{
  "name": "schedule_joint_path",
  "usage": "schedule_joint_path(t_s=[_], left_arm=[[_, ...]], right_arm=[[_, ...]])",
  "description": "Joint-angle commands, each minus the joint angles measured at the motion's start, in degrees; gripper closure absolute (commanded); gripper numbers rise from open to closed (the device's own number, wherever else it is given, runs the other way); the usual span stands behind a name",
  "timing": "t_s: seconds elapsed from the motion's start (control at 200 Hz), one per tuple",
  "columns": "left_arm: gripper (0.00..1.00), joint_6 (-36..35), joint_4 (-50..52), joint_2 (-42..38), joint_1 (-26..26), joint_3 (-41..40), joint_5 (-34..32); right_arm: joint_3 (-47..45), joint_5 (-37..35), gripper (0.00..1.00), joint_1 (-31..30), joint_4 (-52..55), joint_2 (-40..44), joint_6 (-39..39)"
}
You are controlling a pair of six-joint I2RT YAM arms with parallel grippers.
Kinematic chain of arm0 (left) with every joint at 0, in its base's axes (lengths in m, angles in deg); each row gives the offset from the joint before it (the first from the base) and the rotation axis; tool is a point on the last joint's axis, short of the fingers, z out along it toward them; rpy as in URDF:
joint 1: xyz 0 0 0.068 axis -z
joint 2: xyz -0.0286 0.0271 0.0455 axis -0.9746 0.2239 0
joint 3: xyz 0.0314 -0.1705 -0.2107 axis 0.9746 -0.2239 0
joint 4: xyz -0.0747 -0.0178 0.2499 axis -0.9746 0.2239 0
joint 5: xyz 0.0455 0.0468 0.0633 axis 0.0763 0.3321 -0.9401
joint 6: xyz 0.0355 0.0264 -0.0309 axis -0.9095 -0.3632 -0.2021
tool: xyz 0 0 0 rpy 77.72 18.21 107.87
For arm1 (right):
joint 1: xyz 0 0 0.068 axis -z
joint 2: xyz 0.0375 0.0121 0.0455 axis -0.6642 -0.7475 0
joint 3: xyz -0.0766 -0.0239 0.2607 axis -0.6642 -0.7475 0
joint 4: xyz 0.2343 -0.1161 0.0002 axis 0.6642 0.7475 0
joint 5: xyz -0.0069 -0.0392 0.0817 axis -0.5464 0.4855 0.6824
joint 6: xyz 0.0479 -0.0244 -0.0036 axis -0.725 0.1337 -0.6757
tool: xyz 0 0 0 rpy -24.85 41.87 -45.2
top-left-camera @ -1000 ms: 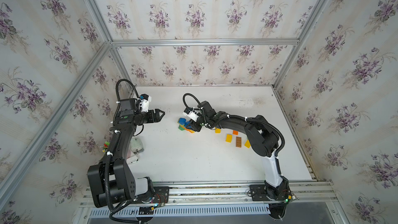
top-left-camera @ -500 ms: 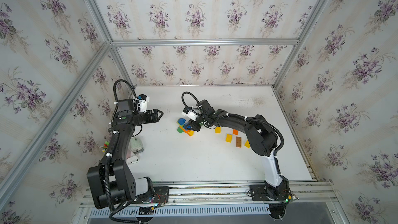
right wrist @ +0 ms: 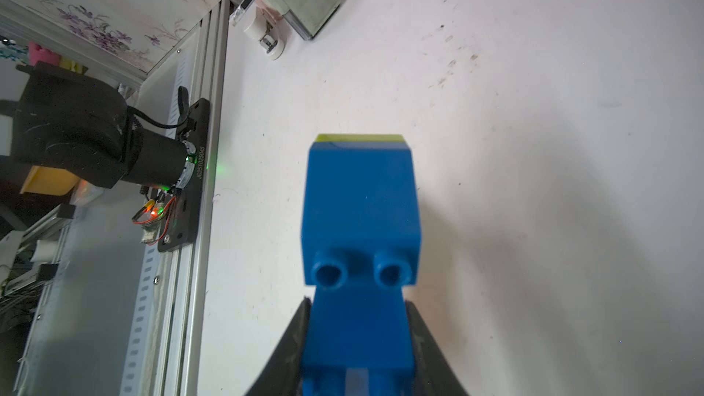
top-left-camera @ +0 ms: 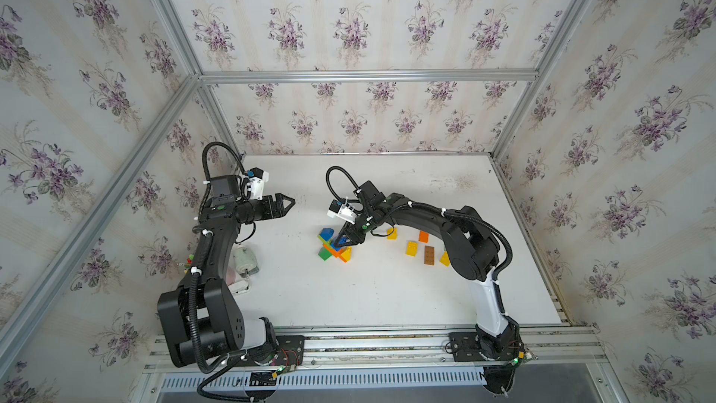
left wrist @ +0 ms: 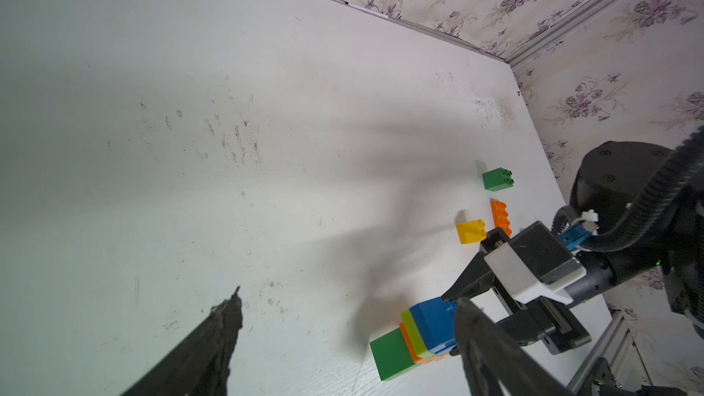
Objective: Assemble a fork with lego
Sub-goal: Adjust the lego brick at the center of the board.
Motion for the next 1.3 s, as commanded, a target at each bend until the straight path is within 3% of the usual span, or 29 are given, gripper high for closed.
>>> schedule_joint_path(t_s=[0.0,0.325,0.635,1.059,1.299], left_arm=[[0.11,0.9,0.9,0.3,0.0,0.2,3.4],[0.11,-2.2,4.5,3.2,0.0,1.0,8.5],[0.07,-3.7,7.2,6.6,0.0,2.2,11.8],[0.01,-2.2,4.6,6.2,0.3,-0.1,11.7],[0.00,-0.5,1.2,1.3,4.7,-1.7,5.5]], right_arm=[[0.8,5.1,0.65,0.0,3.2,-1.2,2.4],[6.8,8.2,0.61,-0.2,9.1,-7.2,3.8],[13.8,6.3,0.43,-0.1,12.9,-12.9,3.4],[13.4,-5.3,0.29,1.9,9.0,-11.4,-1.9],[3.3,-14.1,0.23,2.3,-1.0,-2.4,-6.5]])
